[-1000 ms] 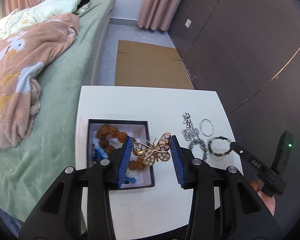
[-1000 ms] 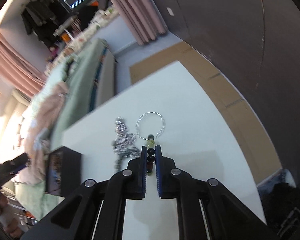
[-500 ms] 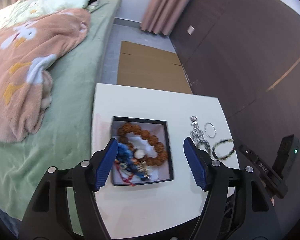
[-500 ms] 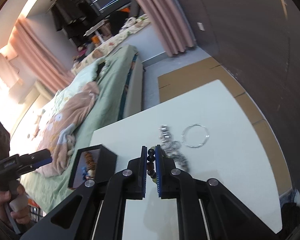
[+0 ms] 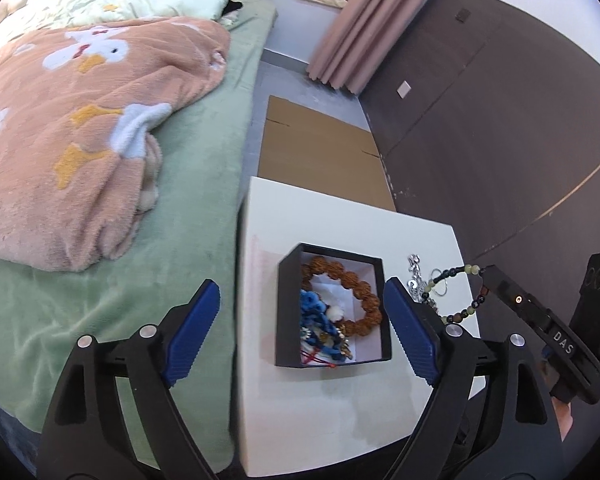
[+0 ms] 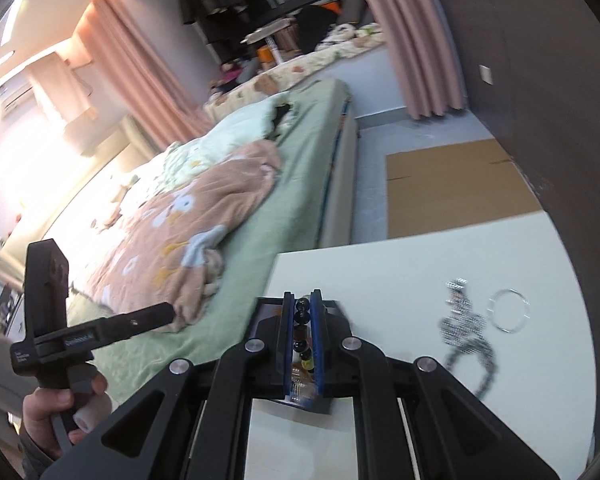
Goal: Organize jewelry
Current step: 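Lower the green-black bead bracelet into the box and open the right tool, then move both tools toward the silver chain necklace and dark bead bracelet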
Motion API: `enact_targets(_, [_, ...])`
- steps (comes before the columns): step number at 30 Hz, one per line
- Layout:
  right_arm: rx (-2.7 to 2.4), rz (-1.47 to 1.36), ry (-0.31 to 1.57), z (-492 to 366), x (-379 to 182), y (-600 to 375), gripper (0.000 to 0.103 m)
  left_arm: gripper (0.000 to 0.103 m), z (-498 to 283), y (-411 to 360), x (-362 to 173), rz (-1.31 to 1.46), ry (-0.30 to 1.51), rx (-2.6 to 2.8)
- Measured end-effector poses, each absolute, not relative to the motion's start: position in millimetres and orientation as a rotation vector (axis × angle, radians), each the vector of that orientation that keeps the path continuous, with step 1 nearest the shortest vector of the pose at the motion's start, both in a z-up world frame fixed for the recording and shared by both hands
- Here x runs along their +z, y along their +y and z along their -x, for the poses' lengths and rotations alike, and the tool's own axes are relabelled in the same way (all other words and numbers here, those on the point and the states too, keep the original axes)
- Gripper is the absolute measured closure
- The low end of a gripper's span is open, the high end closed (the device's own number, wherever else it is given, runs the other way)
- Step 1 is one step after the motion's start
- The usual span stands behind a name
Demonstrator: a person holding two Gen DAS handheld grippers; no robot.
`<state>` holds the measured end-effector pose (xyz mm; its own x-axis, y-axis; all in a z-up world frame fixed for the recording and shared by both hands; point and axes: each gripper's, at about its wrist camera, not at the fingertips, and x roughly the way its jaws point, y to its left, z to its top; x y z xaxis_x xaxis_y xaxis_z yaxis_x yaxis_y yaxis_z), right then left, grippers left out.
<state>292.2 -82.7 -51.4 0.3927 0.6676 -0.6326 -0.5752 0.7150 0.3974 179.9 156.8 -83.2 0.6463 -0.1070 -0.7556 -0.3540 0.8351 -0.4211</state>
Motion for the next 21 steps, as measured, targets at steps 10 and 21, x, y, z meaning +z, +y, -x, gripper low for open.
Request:
enact_targets(10, [0.702,-0.062,0.900,-295.2,-64.8,-45.6,0.036,0.019,-163.5,180.0,-82.7,0.613,0.844,0.171])
enact_targets(21, [0.624,-0.089,0.917,-306.3,-74.5,-96.4,0.026,0.019,-170.4,168.5,-87.4,0.596,0.859,0.153])
